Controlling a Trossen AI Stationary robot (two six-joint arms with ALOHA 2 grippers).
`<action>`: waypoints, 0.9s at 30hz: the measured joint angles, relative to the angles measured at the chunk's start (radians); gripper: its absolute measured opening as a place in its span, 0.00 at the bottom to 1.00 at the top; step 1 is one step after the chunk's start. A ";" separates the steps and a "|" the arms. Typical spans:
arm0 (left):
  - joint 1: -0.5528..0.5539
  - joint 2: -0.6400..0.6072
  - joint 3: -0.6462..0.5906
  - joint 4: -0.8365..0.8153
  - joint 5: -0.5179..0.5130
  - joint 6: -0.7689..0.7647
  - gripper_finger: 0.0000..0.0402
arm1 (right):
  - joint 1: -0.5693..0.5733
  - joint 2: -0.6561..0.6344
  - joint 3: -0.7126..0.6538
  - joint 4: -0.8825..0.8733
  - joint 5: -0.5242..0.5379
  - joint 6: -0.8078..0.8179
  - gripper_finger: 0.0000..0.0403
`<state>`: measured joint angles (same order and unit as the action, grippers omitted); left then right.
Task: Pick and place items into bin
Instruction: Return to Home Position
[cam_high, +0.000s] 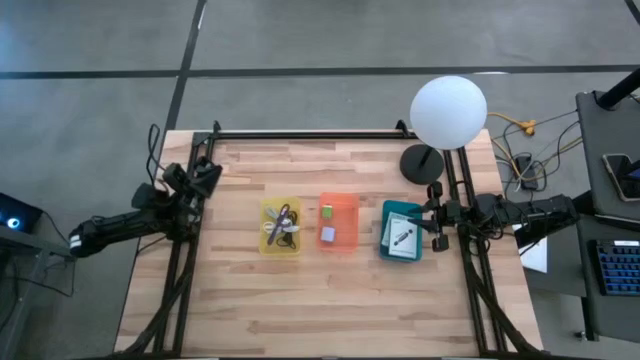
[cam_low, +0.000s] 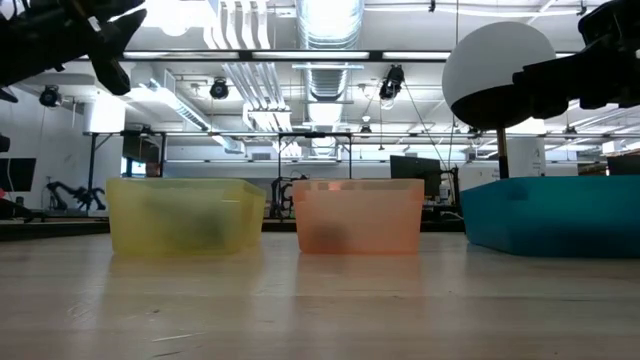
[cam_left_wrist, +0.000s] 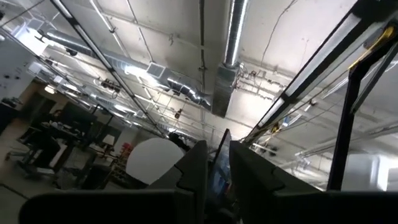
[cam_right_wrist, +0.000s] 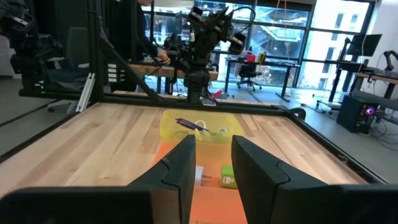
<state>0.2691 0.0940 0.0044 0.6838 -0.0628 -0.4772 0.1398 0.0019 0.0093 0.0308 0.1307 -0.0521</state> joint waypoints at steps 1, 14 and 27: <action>0.000 0.009 0.000 0.001 0.006 0.024 0.13 | 0.000 -0.001 0.000 0.000 0.000 0.000 0.23; -0.002 0.053 0.014 -0.305 -0.007 0.225 0.13 | 0.000 -0.002 0.000 0.001 0.000 0.000 0.21; -0.001 0.016 0.014 -0.462 -0.261 0.275 0.13 | 0.000 -0.002 0.000 0.002 0.000 0.000 0.22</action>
<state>0.2684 0.1095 0.0189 0.2214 -0.3233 -0.2020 0.1394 -0.0002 0.0097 0.0324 0.1310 -0.0521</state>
